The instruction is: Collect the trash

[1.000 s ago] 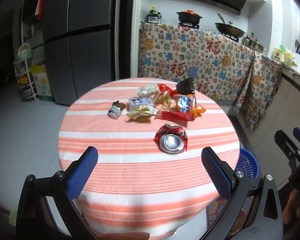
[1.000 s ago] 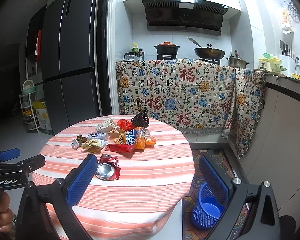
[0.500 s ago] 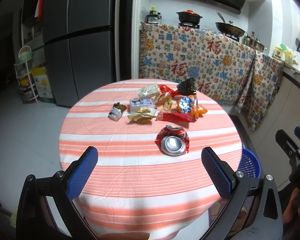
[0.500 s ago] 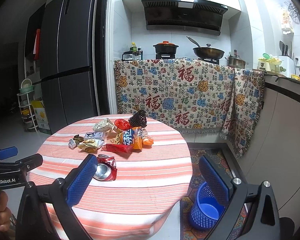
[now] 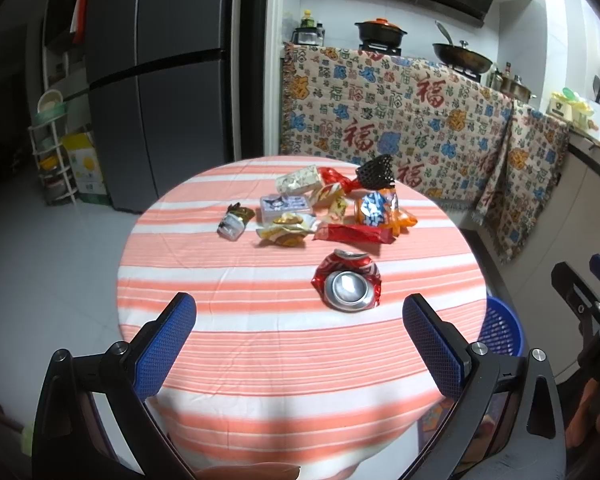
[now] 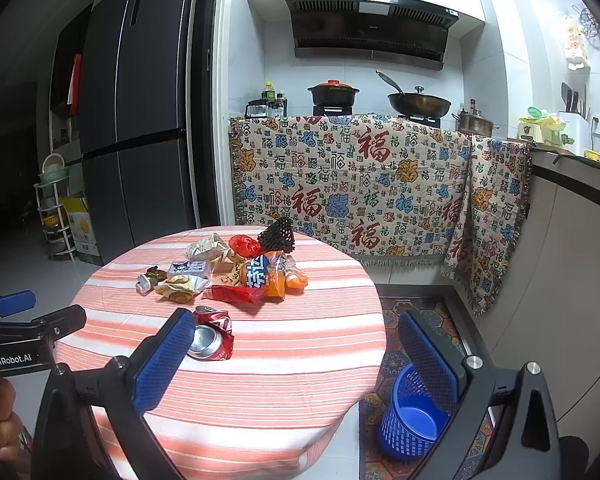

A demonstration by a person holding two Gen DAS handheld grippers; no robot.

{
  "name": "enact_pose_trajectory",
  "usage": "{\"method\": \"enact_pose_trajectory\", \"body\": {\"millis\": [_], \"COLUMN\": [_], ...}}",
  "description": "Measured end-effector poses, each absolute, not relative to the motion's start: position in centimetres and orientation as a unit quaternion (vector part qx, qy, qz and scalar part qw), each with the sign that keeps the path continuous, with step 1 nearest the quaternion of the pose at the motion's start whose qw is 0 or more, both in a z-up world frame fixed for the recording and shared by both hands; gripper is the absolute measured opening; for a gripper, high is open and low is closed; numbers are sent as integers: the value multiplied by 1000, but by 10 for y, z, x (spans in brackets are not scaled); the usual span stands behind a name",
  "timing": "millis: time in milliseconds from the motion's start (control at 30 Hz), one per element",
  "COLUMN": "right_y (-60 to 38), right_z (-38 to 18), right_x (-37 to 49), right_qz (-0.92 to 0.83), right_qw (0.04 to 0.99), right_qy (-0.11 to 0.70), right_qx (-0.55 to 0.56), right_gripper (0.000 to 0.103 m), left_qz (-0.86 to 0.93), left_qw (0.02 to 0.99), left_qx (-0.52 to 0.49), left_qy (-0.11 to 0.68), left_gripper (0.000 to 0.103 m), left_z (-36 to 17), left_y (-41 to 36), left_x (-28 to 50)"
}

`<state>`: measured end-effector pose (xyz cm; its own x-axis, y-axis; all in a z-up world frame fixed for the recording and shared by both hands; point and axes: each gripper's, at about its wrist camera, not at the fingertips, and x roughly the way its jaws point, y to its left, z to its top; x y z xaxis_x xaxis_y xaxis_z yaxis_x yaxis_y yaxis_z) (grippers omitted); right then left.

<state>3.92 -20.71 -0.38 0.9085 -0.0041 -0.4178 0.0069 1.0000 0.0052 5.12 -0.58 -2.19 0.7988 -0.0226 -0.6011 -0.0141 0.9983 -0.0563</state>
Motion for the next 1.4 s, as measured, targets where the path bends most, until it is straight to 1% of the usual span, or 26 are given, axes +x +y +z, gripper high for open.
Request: {"method": "enact_pose_trajectory", "body": {"millis": [500, 900, 1200, 1400], "right_y": [-206, -193, -181, -178], "right_z": [-10, -26, -51, -70], "right_x": [41, 56, 79, 98], "right_qz": [-1, 18, 52, 78], "right_qw": [977, 973, 966, 961], "right_qy": [215, 231, 252, 266], "right_qx": [0, -9, -15, -18], "right_gripper": [103, 103, 103, 103], "left_qz": [12, 39, 66, 49], "left_qw": [946, 940, 933, 926], "left_qx": [-34, -35, -16, -14], "left_qy": [321, 337, 354, 373], "left_gripper": [103, 103, 103, 103], "left_z": [-32, -53, -88, -115], "left_y": [5, 25, 41, 50], "left_x": [56, 73, 105, 130]}}
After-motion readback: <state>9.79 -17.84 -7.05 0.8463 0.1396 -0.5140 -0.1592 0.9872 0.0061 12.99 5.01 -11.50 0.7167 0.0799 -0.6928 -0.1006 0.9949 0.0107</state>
